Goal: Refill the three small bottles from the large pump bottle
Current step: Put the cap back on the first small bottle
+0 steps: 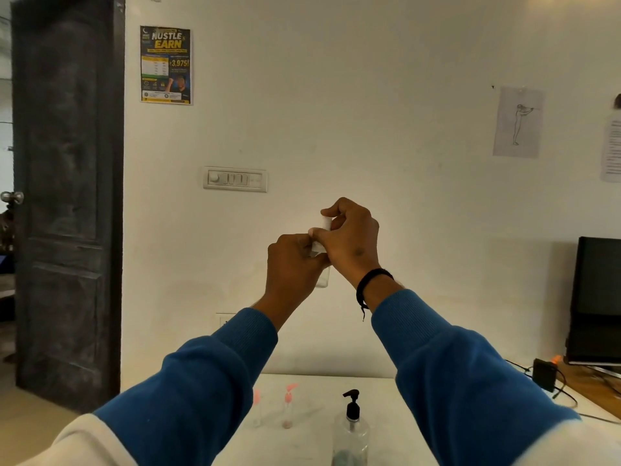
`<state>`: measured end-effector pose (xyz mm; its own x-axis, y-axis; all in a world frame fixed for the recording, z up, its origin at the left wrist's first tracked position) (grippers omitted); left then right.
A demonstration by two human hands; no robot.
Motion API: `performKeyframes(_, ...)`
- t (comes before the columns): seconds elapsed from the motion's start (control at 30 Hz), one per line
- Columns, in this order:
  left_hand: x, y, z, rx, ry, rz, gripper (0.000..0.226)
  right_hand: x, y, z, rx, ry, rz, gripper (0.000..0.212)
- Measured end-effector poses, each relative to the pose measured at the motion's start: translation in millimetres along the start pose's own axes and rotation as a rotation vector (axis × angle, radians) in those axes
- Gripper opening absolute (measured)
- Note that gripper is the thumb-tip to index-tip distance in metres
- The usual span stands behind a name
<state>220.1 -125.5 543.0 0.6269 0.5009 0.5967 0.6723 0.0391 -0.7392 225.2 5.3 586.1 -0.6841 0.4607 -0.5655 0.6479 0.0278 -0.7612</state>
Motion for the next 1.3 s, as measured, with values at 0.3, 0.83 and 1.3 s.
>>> performKeyframes(0.3,8,2,-6,0.011,0.006,0.058,0.018,-4,-3,5,-0.079,-0.046,-0.005,0.027)
performKeyframes(0.83,18,5,-9,-0.028,0.085,0.056,0.019,-1,0,-6,-0.112,-0.135,0.034,0.037)
performKeyframes(1.3,6,5,-1,-0.056,0.132,-0.024,0.013,-5,4,-5,-0.042,-0.038,-0.011,0.030)
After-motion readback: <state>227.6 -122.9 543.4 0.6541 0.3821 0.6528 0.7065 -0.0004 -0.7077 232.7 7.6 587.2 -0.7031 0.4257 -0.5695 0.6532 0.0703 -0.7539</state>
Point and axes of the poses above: each hand's wrist, its own y-axis away from the middle knuckle, its own z-axis out of the palm, x = y × z, the point moved 10 cm from there along -y, towards the middle knuckle, and after that the axes turned 9 degrees about -x, right-handed, at the moved point
